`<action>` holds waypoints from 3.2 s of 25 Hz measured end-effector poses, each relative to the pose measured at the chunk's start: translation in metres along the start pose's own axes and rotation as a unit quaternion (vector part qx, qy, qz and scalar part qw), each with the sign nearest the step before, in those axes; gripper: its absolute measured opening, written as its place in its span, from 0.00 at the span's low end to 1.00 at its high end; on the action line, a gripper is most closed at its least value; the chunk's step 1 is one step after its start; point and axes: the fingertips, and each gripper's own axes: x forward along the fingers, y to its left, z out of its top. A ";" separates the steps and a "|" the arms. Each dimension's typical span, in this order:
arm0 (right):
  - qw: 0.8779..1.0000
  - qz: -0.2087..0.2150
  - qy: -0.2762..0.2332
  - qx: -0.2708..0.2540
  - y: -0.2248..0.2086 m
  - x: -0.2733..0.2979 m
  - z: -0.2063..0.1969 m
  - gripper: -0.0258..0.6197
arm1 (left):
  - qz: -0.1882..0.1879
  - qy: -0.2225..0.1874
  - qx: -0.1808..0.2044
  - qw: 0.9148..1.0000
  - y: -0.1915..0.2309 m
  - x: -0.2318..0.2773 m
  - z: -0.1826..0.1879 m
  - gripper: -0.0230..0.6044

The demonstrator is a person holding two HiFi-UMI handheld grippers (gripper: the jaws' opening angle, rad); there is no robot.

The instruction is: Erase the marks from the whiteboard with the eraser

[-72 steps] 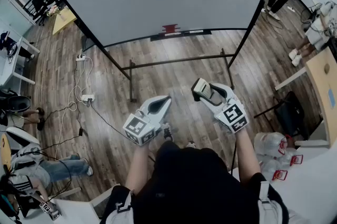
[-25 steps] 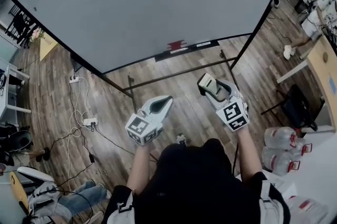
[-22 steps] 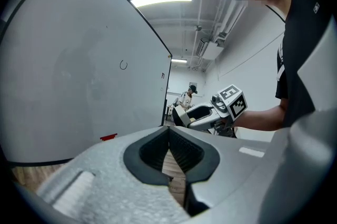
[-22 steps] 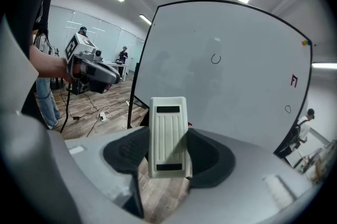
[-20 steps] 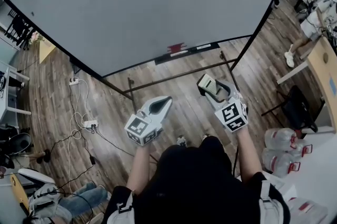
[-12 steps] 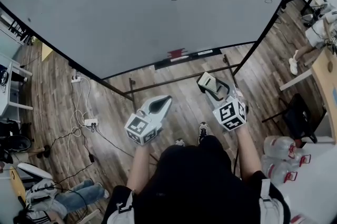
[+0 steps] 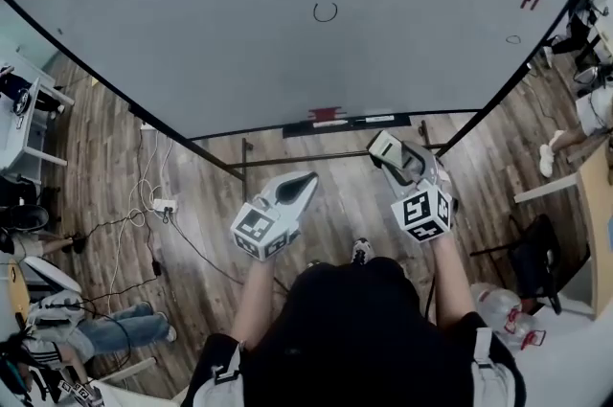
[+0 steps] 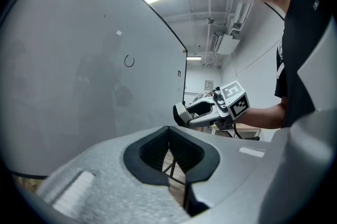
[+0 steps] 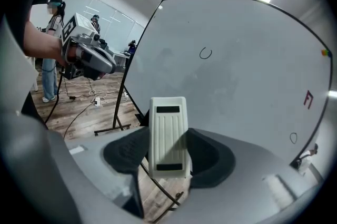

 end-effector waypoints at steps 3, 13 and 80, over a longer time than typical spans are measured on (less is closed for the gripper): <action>1.000 -0.007 0.001 -0.016 -0.016 0.005 -0.001 0.40 | 0.024 0.003 -0.006 1.000 0.005 0.005 -0.001 0.05; 0.994 -0.062 -0.001 -0.087 -0.082 0.027 0.010 0.40 | 0.076 -0.010 -0.012 0.997 0.017 0.028 0.004 0.05; 0.936 -0.243 0.052 -0.251 -0.141 0.136 0.233 0.40 | -0.048 -0.009 0.017 0.999 0.191 0.075 0.031 0.05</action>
